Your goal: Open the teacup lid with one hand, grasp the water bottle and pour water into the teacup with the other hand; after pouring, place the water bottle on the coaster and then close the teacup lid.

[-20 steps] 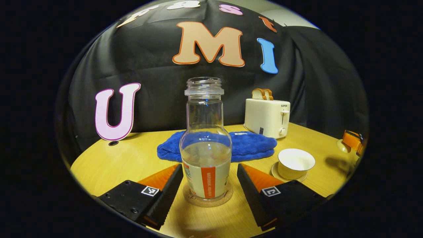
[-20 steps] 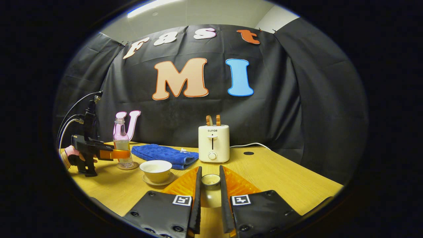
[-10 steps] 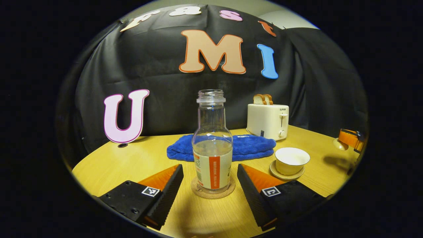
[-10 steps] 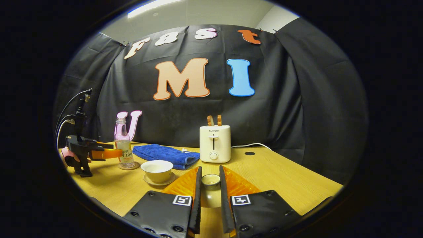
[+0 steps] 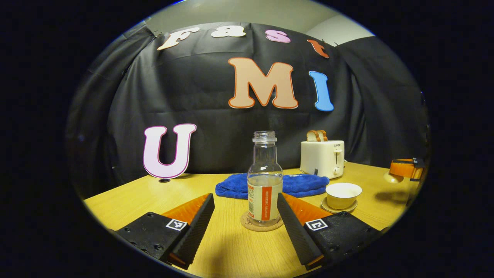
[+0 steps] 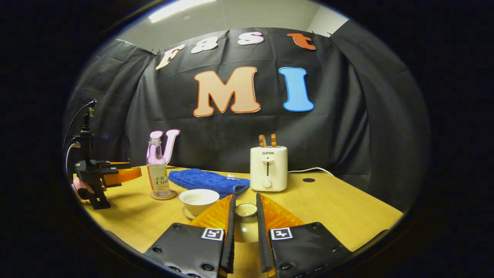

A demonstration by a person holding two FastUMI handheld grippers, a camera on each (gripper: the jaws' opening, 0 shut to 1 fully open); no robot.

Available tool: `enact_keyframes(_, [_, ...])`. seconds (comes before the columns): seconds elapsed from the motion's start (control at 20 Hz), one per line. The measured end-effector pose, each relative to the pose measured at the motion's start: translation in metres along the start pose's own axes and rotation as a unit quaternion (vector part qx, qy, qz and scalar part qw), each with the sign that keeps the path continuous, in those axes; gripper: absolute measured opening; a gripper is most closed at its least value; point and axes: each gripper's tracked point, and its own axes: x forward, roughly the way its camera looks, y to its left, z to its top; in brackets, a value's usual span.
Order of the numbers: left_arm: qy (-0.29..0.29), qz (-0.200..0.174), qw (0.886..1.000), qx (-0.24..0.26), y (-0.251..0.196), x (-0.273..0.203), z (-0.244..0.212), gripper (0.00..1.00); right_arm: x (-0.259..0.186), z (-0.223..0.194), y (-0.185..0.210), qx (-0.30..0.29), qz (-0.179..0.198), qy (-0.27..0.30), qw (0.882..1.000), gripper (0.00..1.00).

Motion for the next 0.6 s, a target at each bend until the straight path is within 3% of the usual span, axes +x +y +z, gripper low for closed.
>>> enact_keyframes(0.6, [0.002, 0.029, 1.000, 0.003, 0.013, -0.017, 0.000, 0.95, 0.079, -0.006, 0.079, 0.003, 0.099, 0.008, 0.995, 0.29])
